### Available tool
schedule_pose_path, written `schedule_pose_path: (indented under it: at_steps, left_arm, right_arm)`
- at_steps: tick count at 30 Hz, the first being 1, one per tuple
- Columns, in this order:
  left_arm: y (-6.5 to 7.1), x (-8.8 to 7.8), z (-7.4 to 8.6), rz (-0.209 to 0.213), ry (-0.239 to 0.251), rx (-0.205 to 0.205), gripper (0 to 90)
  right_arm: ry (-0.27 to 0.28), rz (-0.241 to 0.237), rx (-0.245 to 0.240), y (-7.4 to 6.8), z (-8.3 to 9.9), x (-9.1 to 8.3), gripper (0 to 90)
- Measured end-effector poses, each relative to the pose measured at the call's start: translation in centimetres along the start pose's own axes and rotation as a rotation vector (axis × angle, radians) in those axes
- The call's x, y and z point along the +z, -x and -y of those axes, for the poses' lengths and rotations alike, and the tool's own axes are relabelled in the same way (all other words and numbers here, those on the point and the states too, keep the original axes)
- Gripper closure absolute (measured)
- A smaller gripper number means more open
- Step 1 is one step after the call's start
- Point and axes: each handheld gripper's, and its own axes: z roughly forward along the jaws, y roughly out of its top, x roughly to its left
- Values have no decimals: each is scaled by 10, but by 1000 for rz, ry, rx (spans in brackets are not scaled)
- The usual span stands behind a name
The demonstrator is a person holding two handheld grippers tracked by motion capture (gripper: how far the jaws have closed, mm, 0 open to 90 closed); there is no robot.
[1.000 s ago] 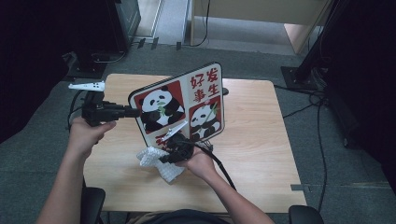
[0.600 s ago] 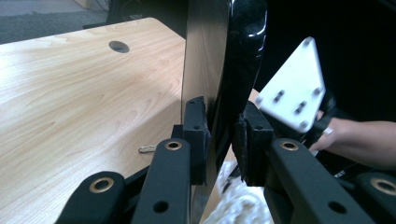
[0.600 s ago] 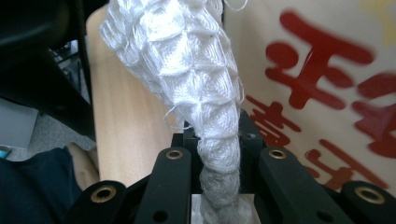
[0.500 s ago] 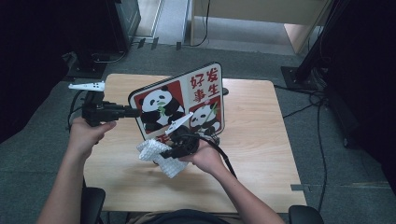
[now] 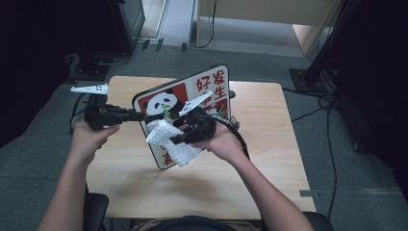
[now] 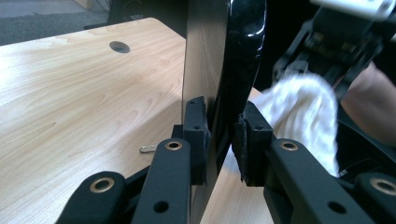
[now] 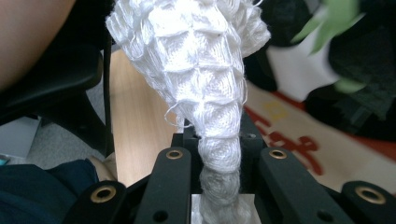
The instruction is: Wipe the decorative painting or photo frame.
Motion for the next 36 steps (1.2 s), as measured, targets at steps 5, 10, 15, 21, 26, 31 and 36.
schedule_pose_path:
  at_steps: [5, 10, 15, 21, 26, 31, 36]
  left_arm:
    - [1, 0, 0, -2, -2, 1, 765]
    - [1, 0, 0, -4, 1, 0, 765]
    - [1, 0, 0, -4, 3, -5, 766]
    - [2, 0, 0, -12, 2, 6, 767]
    - [2, 0, 0, -12, 3, 11, 768]
    - [2, 0, 0, -10, 2, 6, 768]
    - [2, 0, 0, -14, 0, 22, 771]
  right_arm:
    - [26, 21, -12, 1, -17, -22, 797]
    - [44, 35, -20, 2, -34, -41, 797]
    - [62, 55, -31, -1, -54, -56, 797]
    - [81, 82, -57, -3, -83, -67, 796]
    - [102, 116, -78, -1, -107, -72, 796]
    - [105, 133, -84, 1, -126, -67, 795]
    - [122, 176, -78, 3, -149, -53, 795]
